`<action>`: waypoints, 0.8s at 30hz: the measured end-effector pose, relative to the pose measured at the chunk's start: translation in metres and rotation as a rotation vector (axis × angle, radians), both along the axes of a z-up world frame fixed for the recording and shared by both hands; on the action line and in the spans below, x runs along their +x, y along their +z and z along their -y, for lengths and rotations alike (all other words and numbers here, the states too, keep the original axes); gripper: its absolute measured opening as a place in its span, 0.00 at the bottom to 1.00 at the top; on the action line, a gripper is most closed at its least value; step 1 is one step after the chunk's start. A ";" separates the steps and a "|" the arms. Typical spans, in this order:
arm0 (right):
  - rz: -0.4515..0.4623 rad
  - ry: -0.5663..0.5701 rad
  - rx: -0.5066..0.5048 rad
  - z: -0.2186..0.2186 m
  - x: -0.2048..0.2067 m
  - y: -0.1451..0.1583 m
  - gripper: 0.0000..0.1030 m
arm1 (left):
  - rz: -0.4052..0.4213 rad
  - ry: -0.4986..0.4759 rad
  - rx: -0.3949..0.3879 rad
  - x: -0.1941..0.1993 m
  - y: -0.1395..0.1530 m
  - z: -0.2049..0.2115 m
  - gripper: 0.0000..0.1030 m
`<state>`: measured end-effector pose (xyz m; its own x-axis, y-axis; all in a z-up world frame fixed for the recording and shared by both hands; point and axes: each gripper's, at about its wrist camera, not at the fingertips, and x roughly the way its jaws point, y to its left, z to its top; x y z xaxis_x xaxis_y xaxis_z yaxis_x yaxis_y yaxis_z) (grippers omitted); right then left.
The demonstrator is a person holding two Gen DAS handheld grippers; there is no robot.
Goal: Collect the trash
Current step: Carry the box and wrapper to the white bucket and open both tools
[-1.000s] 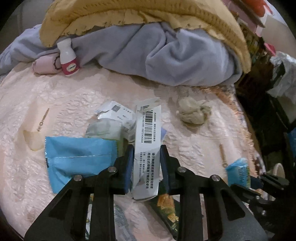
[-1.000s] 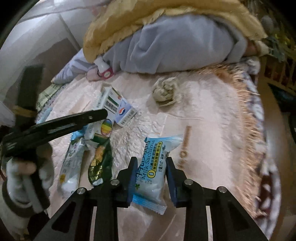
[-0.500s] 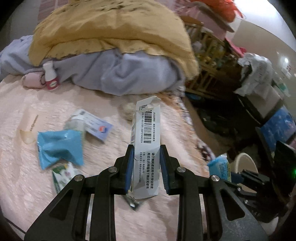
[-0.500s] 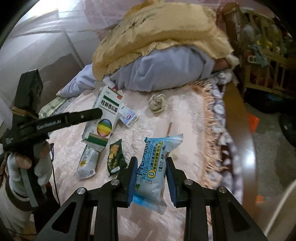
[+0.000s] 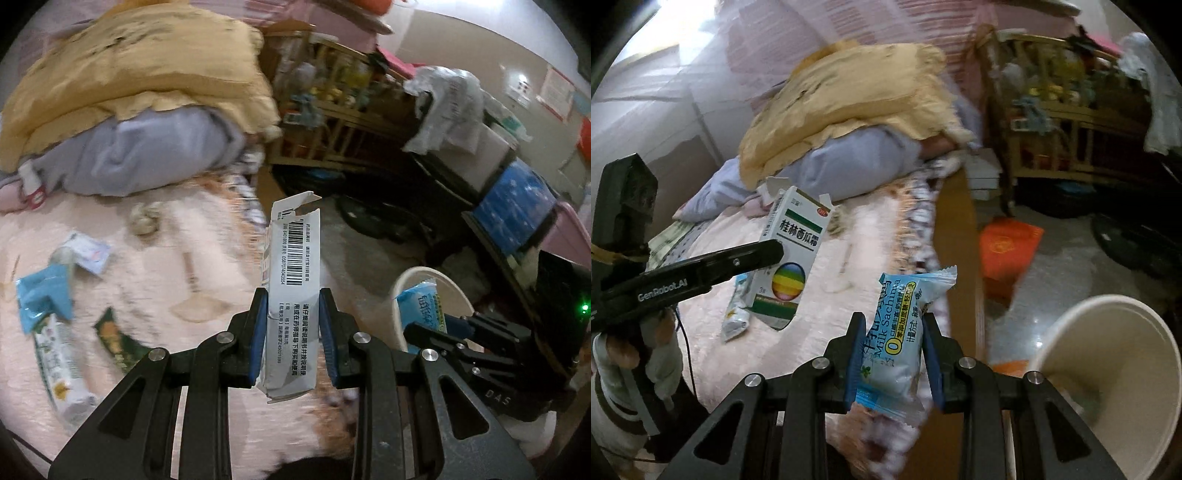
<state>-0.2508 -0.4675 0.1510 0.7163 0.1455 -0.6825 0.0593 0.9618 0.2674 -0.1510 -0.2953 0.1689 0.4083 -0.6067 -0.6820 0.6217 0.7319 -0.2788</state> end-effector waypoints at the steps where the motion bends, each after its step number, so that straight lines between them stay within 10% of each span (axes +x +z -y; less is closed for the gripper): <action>1: 0.001 -0.021 0.001 0.009 -0.008 0.000 0.28 | 0.000 -0.017 -0.001 -0.006 0.001 0.009 0.24; 24: -0.068 -0.301 -0.005 0.121 -0.095 -0.024 0.28 | -0.114 -0.255 -0.001 -0.070 -0.029 0.150 0.24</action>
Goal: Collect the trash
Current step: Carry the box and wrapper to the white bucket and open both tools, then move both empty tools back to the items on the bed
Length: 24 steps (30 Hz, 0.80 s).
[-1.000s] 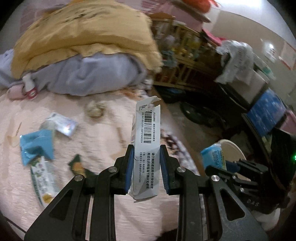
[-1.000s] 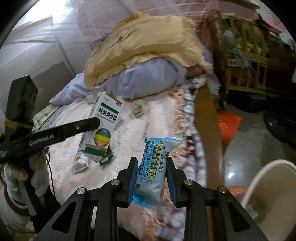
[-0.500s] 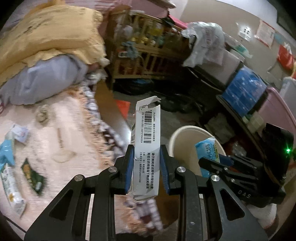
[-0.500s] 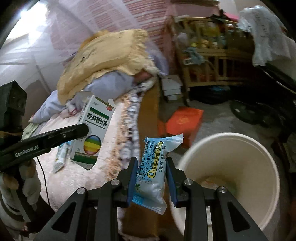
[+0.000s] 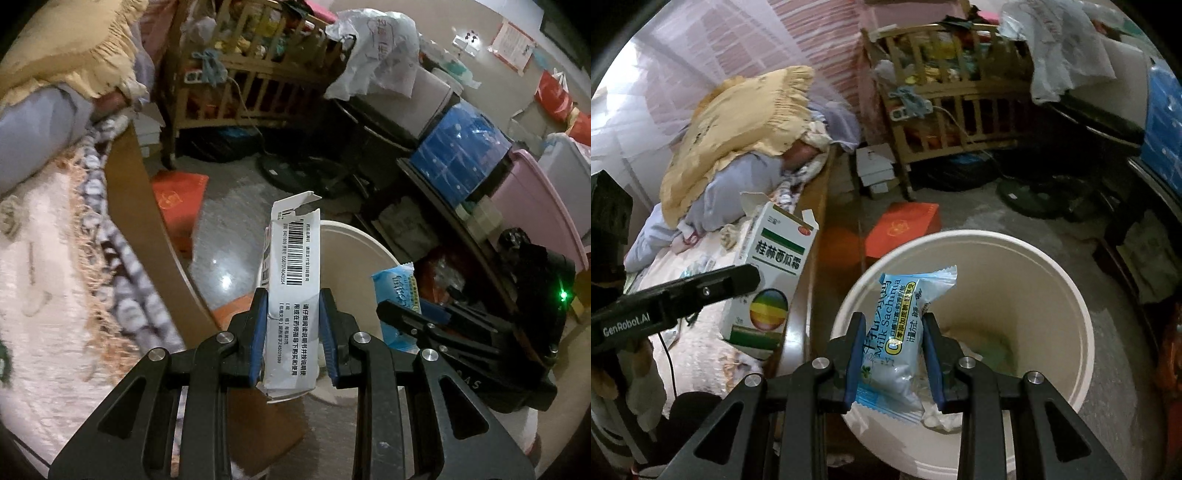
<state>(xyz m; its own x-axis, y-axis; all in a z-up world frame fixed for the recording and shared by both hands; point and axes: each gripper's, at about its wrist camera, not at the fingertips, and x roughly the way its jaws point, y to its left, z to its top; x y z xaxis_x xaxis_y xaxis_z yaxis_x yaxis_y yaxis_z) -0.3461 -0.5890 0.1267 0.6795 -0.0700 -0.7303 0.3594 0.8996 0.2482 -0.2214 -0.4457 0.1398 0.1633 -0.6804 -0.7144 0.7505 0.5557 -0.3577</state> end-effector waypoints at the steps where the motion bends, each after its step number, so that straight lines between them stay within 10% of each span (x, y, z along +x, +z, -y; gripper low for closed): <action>1: -0.003 -0.005 0.001 0.003 -0.001 -0.002 0.28 | -0.001 -0.004 0.002 -0.001 -0.002 0.004 0.24; 17: -0.031 -0.050 0.025 0.024 0.002 -0.022 0.28 | -0.035 -0.040 0.014 -0.006 -0.022 0.034 0.25; 24: -0.047 -0.054 -0.006 0.021 0.008 -0.027 0.38 | -0.058 -0.023 0.014 0.001 -0.027 0.029 0.40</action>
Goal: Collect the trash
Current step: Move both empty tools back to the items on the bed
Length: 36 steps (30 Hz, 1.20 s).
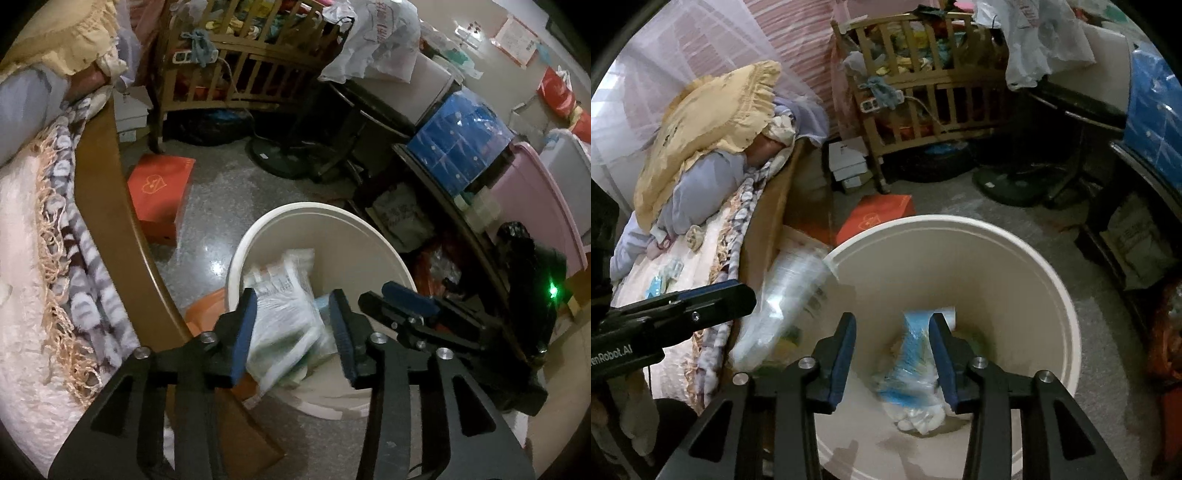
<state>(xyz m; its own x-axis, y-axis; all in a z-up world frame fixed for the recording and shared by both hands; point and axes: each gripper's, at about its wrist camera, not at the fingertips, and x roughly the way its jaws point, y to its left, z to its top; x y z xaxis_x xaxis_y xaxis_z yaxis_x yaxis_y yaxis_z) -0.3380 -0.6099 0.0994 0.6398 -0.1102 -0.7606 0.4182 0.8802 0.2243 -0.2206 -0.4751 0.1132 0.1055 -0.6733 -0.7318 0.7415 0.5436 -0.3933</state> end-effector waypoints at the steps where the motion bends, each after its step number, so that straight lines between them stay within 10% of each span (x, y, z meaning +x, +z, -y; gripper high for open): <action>1: -0.004 0.002 0.005 -0.001 0.001 -0.002 0.38 | -0.004 0.004 -0.001 0.002 0.000 -0.003 0.40; 36: 0.012 0.271 0.043 -0.114 0.088 0.012 0.55 | 0.155 0.334 0.100 0.061 0.016 -0.167 0.40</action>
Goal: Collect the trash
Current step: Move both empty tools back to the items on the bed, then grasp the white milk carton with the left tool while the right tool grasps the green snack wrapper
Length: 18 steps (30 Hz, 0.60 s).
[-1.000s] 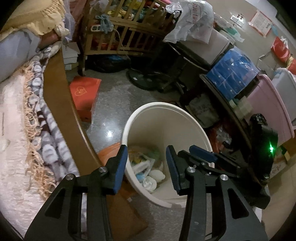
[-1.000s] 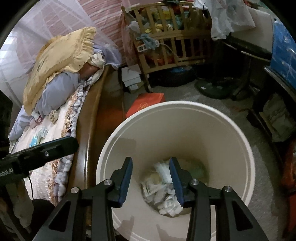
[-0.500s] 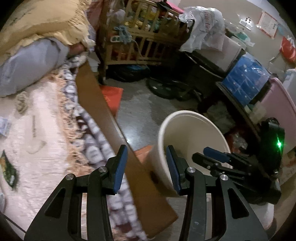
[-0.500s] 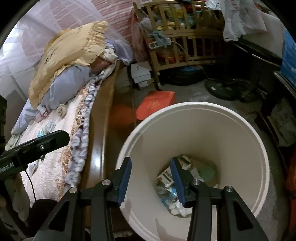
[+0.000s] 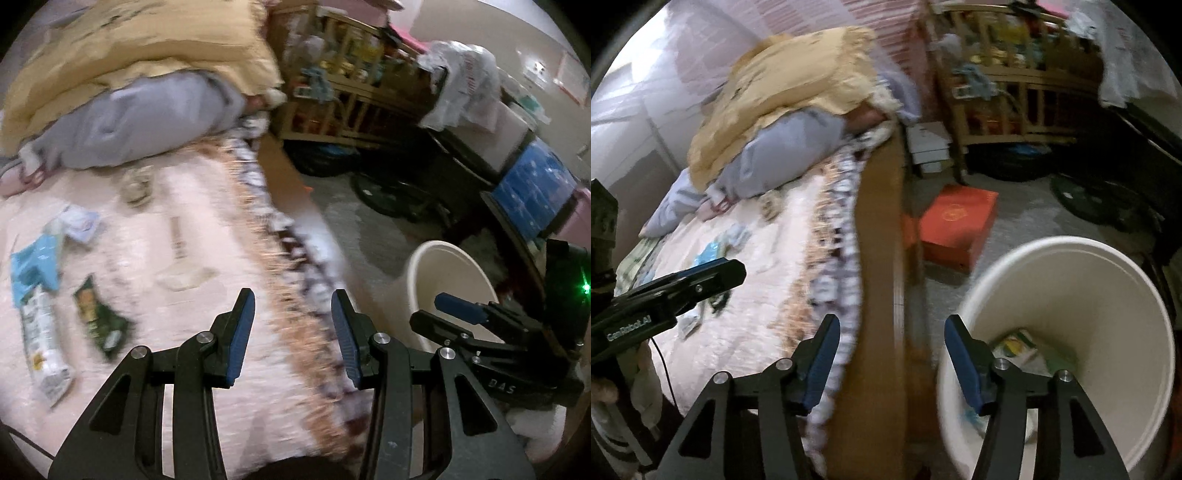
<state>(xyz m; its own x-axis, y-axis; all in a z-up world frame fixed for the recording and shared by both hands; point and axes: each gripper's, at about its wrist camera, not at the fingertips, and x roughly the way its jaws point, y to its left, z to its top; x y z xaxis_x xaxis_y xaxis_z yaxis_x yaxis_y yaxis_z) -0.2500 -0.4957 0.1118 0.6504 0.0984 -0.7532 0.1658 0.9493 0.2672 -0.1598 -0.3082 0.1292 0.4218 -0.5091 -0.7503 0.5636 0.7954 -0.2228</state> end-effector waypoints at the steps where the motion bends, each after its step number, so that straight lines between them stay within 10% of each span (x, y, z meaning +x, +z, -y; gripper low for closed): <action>1: -0.001 0.025 0.000 -0.010 0.007 -0.001 0.55 | 0.000 0.020 0.006 0.004 -0.001 -0.011 0.40; 18: -0.058 0.549 0.017 -0.184 0.135 -0.027 0.55 | -0.041 0.368 0.059 0.051 -0.018 -0.213 0.49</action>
<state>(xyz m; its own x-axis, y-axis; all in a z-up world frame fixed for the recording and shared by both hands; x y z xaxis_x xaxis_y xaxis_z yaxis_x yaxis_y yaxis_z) -0.1154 -0.3117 0.0846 0.4577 0.4241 -0.7814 -0.3378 0.8959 0.2884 -0.1091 -0.0948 0.1114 0.5376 -0.2840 -0.7939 0.2289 0.9554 -0.1868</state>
